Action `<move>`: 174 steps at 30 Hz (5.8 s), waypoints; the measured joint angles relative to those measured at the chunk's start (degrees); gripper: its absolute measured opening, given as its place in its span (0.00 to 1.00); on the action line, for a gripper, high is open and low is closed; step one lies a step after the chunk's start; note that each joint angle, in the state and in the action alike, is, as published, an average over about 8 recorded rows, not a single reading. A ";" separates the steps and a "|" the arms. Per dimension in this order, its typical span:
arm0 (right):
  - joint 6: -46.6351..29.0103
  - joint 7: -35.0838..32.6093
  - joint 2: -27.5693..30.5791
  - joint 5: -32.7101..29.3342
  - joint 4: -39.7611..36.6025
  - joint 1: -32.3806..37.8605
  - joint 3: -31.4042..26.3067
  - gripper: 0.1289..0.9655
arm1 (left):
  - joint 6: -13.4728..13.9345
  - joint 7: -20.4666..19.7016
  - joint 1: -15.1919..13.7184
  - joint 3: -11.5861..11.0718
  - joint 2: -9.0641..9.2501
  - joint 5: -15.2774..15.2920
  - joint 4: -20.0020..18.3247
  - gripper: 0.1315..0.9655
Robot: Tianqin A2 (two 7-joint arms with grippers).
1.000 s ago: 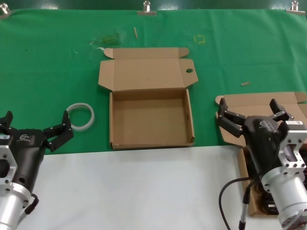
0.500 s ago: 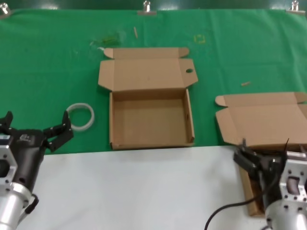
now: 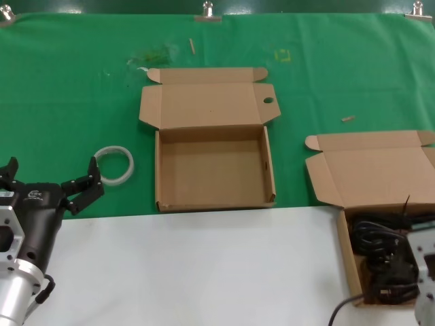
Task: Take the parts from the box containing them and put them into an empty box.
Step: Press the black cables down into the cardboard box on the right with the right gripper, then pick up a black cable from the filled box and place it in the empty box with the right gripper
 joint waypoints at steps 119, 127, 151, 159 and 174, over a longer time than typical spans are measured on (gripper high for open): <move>10.13 -59.56 0.01 20.62 1.52 18.15 0.18 0.09 | 0.00 -0.01 0.00 0.00 0.00 0.01 0.00 1.00; 4.66 -53.68 0.01 21.58 -5.09 23.52 -9.80 0.09 | 0.00 -0.01 0.00 0.00 0.00 0.01 0.00 1.00; -11.07 -32.99 0.06 26.17 -26.11 34.78 -30.96 0.09 | 0.00 -0.01 0.00 0.00 0.00 0.01 0.00 1.00; -11.40 -30.40 0.26 26.22 -27.99 35.62 -31.90 0.09 | 0.00 -0.01 0.00 0.00 0.00 0.01 0.00 1.00; -11.37 -30.31 0.44 26.22 -28.10 35.60 -31.80 0.21 | 0.00 -0.01 0.00 0.00 0.00 0.01 0.00 1.00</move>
